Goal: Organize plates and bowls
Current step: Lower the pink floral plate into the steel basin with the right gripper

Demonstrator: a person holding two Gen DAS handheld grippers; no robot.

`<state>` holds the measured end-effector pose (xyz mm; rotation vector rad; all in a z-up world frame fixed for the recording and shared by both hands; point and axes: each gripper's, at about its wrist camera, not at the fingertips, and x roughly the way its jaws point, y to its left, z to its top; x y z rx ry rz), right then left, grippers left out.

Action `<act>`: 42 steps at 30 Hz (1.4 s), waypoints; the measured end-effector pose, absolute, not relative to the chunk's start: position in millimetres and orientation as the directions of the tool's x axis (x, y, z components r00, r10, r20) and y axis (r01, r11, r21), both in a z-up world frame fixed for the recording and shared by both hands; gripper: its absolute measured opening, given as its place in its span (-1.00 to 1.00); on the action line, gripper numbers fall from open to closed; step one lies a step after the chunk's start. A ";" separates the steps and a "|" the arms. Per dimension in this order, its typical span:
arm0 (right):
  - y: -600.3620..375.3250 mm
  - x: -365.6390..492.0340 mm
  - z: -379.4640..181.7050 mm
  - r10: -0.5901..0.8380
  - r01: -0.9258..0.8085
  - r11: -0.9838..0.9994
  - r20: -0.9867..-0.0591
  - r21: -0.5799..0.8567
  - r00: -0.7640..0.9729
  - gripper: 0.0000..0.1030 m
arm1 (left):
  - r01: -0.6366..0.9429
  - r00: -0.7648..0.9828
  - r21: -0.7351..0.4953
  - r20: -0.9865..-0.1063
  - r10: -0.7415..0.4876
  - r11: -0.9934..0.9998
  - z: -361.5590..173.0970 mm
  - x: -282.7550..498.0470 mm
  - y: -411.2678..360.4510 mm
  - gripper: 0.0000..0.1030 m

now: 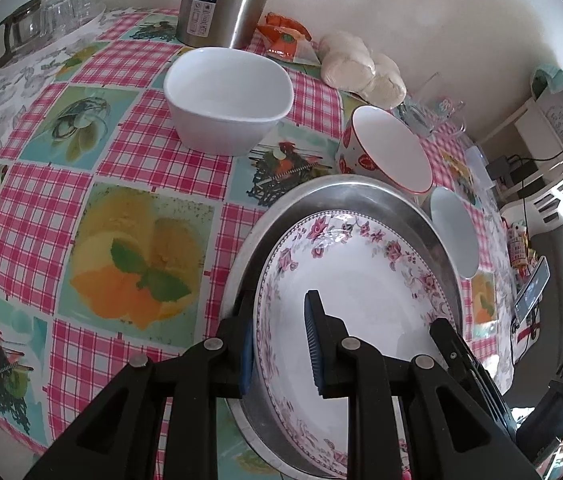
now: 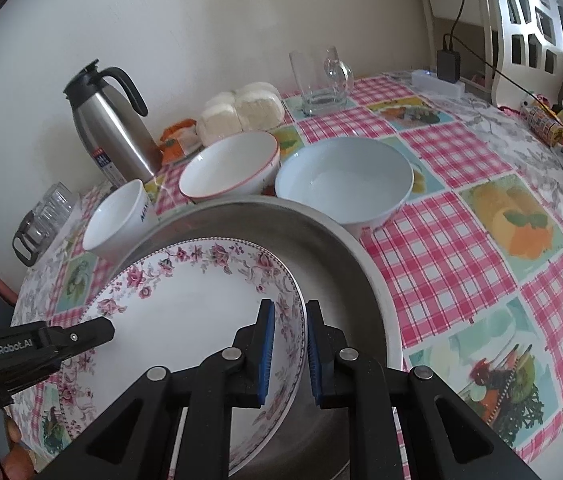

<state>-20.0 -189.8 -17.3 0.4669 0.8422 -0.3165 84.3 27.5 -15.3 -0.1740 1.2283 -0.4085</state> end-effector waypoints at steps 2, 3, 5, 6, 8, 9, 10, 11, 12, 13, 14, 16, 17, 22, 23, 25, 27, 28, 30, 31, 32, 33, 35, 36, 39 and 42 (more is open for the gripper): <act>-191.0 -19.1 -20.0 -0.085 0.450 0.853 -0.779 0.265 0.621 -0.68 | 0.216 0.269 -0.340 -0.881 -0.390 0.916 -16.3 83.7 25.4 -0.55; -191.6 -18.7 -21.4 -0.085 0.452 0.853 -0.784 0.262 0.615 -0.68 | 0.219 0.267 -0.336 -0.883 -0.387 0.916 -16.8 83.4 23.9 -0.55; -193.0 -18.1 -24.1 -0.087 0.457 0.851 -0.791 0.257 0.606 -0.68 | 0.225 0.261 -0.333 -0.885 -0.386 0.916 -17.4 82.6 21.3 -0.55; -193.8 -17.9 -25.5 -0.089 0.461 0.851 -0.795 0.253 0.600 -0.68 | 0.228 0.253 -0.332 -0.888 -0.385 0.915 -18.7 82.2 19.7 -0.54; -197.1 -18.3 -28.2 -0.092 0.471 0.846 -0.802 0.250 0.590 -0.68 | 0.227 0.230 -0.330 -0.896 -0.380 0.916 -23.6 82.3 16.3 -0.54; -198.0 -19.1 -28.8 -0.091 0.475 0.843 -0.804 0.251 0.587 -0.68 | 0.223 0.213 -0.328 -0.902 -0.375 0.918 -28.3 82.8 14.5 -0.54; -200.0 -19.6 -29.7 -0.090 0.479 0.840 -0.806 0.254 0.585 -0.68 | 0.223 0.206 -0.326 -0.905 -0.372 0.919 -30.8 82.9 13.2 -0.54; -201.1 -20.1 -29.7 -0.090 0.481 0.839 -0.807 0.255 0.584 -0.68 | 0.227 0.209 -0.322 -0.906 -0.369 0.919 -31.1 83.0 11.4 -0.54; -201.6 -20.3 -29.3 -0.092 0.482 0.839 -0.807 0.253 0.584 -0.68 | 0.232 0.212 -0.311 -0.909 -0.360 0.922 -30.6 83.2 9.1 -0.54; -201.6 -20.3 -29.2 -0.092 0.482 0.839 -0.807 0.252 0.583 -0.68 | 0.236 0.213 -0.300 -0.912 -0.350 0.924 -30.9 82.9 7.4 -0.54; -201.5 -20.0 -29.5 -0.092 0.481 0.841 -0.808 0.250 0.581 -0.68 | 0.240 0.216 -0.291 -0.914 -0.343 0.926 -31.0 82.7 5.9 -0.54; -200.1 -19.6 -29.2 -0.101 0.478 0.846 -0.810 0.235 0.578 -0.68 | 0.247 0.219 -0.274 -0.918 -0.329 0.929 -31.2 82.4 2.3 -0.54; -199.9 -19.3 -29.2 -0.104 0.478 0.848 -0.810 0.231 0.577 -0.68 | 0.249 0.219 -0.271 -0.919 -0.326 0.930 -31.5 82.2 1.1 -0.54; -201.4 -19.9 -28.6 -0.108 0.478 0.848 -0.811 0.226 0.575 -0.68 | 0.261 0.222 -0.247 -0.925 -0.307 0.933 -33.5 82.4 -5.6 -0.54; -201.9 -20.0 -28.7 -0.106 0.477 0.849 -0.811 0.227 0.575 -0.68 | 0.262 0.224 -0.244 -0.926 -0.305 0.934 -33.6 82.5 -6.1 -0.50; -202.6 -20.1 -28.6 -0.106 0.476 0.850 -0.812 0.226 0.574 -0.68 | 0.258 0.223 -0.250 -0.924 -0.310 0.933 -35.2 84.3 -7.8 -0.50; -202.8 -20.5 -28.7 -0.105 0.477 0.849 -0.812 0.227 0.574 -0.68 | 0.257 0.223 -0.251 -0.924 -0.310 0.933 -36.1 84.8 -8.2 -0.50; -203.1 -20.5 -28.7 -0.103 0.477 0.848 -0.812 0.230 0.575 -0.69 | 0.255 0.223 -0.253 -0.924 -0.311 0.933 -36.1 84.8 -7.4 -0.50; -203.2 -20.5 -28.7 -0.099 0.477 0.847 -0.812 0.235 0.575 -0.69 | 0.249 0.223 -0.257 -0.923 -0.314 0.934 -36.2 85.3 -7.1 -0.50; -203.0 -20.4 -28.7 -0.098 0.476 0.848 -0.813 0.235 0.574 -0.67 | 0.246 0.223 -0.259 -0.923 -0.315 0.934 -36.7 85.8 -7.2 -0.50; -202.6 -20.4 -28.7 -0.096 0.475 0.848 -0.813 0.235 0.574 -0.67 | 0.243 0.222 -0.261 -0.923 -0.315 0.934 -36.7 86.1 -6.6 -0.50; -202.5 -20.3 -28.6 -0.094 0.474 0.849 -0.815 0.235 0.572 -0.67 | 0.240 0.221 -0.262 -0.923 -0.315 0.935 -36.7 86.0 -5.5 -0.50; -202.7 -20.3 -28.4 -0.085 0.472 0.848 -0.818 0.240 0.569 -0.68 | 0.234 0.219 -0.257 -0.926 -0.309 0.937 -36.6 86.0 -5.1 -0.50; -202.9 -20.7 -28.1 -0.082 0.473 0.847 -0.820 0.242 0.566 -0.67 | 0.233 0.219 -0.251 -0.928 -0.302 0.940 -36.0 85.1 -5.0 -0.50; -204.1 -22.5 -24.9 -0.079 0.471 0.846 -0.814 0.250 0.575 -0.64 | 0.233 0.228 -0.225 -0.933 -0.278 0.946 -34.3 84.3 -7.6 -0.49; -203.0 -26.0 -13.3 -0.105 0.463 0.854 -0.792 0.238 0.601 -0.64 | 0.231 0.240 -0.215 -0.933 -0.269 0.949 -30.2 83.0 -9.3 -0.47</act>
